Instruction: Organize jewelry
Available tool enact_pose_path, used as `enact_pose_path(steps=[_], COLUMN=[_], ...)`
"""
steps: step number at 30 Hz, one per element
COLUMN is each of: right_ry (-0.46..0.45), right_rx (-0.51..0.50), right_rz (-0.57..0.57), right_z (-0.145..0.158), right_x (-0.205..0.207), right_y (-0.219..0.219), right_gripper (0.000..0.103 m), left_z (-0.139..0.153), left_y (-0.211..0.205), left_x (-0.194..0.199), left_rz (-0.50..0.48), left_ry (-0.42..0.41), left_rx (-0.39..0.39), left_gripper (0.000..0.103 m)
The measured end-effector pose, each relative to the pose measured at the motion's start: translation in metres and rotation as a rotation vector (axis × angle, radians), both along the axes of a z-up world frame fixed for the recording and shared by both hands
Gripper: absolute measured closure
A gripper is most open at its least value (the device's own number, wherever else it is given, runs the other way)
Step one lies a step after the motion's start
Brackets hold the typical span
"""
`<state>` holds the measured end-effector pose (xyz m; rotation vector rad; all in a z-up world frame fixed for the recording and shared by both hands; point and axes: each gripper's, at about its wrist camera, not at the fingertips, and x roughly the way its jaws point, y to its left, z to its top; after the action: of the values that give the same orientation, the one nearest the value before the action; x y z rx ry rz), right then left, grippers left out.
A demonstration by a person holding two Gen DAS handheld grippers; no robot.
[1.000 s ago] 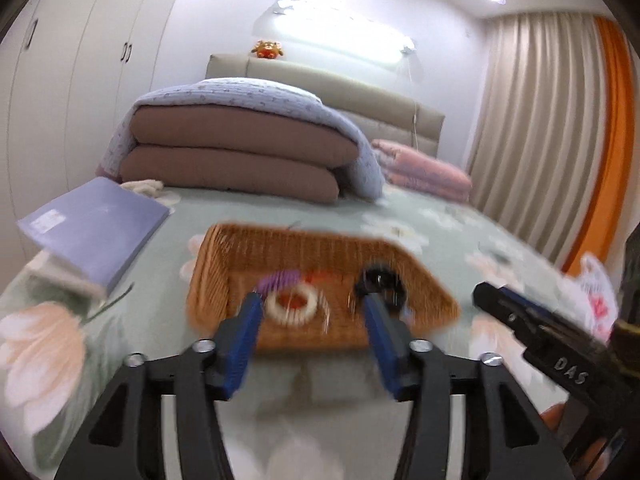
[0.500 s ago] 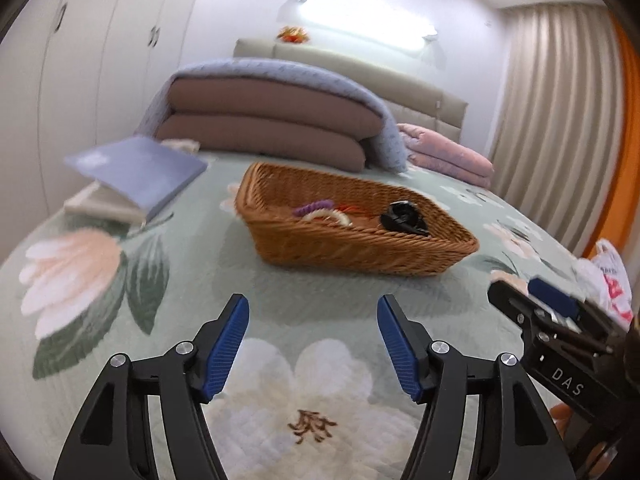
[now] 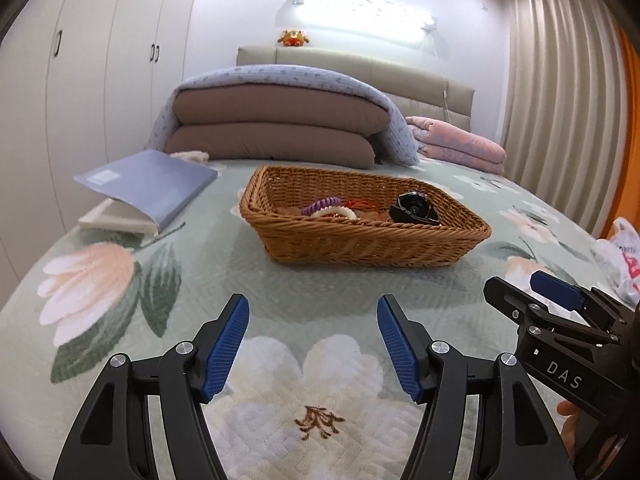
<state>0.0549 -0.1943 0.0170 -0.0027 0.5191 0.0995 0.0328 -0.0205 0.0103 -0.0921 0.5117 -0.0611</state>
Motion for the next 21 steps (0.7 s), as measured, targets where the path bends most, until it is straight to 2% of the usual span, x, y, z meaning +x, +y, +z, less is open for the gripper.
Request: enact_pose_path(steps=[21], right_ry=[0.022], right_rx=[0.034], right_rz=[0.002], right_z=[-0.0016], right_x=[0.0036], right_y=[-0.0028], right_gripper=[0.033], left_z=[-0.0005], left_y=[-0.0034], left_x=[0.0019], left_rz=[-0.016], left_ry=[0.006], left_rx=[0.026], left_gripper=[0.035])
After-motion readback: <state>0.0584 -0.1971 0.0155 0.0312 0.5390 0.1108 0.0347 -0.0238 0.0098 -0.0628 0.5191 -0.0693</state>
